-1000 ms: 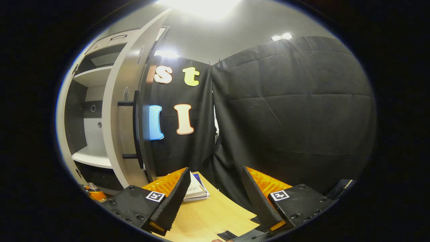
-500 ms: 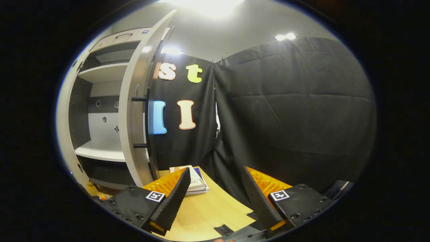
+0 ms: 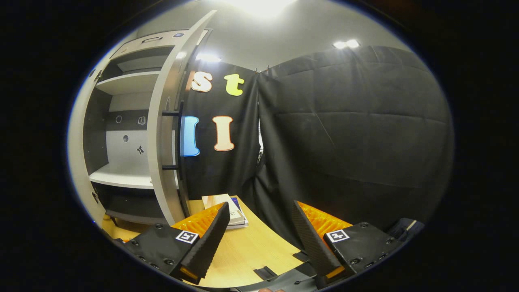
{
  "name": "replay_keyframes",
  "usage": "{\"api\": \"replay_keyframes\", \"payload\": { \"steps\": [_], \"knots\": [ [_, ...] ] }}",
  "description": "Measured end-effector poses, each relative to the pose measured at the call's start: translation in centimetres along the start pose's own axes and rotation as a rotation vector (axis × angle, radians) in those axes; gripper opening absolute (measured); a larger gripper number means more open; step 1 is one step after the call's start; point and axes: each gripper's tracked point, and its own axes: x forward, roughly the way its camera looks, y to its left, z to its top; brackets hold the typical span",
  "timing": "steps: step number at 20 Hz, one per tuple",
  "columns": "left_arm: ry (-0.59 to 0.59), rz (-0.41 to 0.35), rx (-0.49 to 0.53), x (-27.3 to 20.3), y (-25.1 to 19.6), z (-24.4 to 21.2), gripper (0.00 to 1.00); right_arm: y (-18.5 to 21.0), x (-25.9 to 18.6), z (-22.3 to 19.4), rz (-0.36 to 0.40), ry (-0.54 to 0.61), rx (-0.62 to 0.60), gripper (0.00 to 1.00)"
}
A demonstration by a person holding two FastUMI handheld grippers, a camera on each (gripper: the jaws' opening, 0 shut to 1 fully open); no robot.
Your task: Grasp the bottle in the cabinet with the left hand and place it on the coaster, then close the right door with the right hand and the left door with the left hand.
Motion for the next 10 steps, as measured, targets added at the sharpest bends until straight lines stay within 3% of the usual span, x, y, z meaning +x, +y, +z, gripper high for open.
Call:
{"api": "replay_keyframes", "payload": {
  "steps": [2,3,4,7,8,10],
  "knots": [
    [0.017,-0.004,-0.021,-0.4,0.0,0.0,0.44,0.2,0.2,-0.1,0.003,0.005,0.008,0.94],
    [0.027,0.001,-0.044,-0.5,0.1,-0.2,0.4,0.0,0.2,0.0,0.0,0.009,0.005,0.94],
    [0.033,0.01,-0.06,-0.8,0.3,-0.1,0.41,-0.3,0.2,0.0,-0.002,0.008,0.0,0.99],
    [0.032,0.011,-0.077,-1.4,0.4,0.5,0.91,-1.2,0.0,0.7,-0.026,-0.014,-0.009,0.99],
    [0.038,0.009,-0.072,-1.7,0.4,0.5,0.84,-1.3,-0.1,0.8,-0.032,-0.019,-0.001,0.99],
    [0.045,-0.01,-0.077,-2.8,-0.1,1.5,0.84,-1.2,-0.2,0.9,-0.035,-0.026,0.022,0.94]
  ]
}}
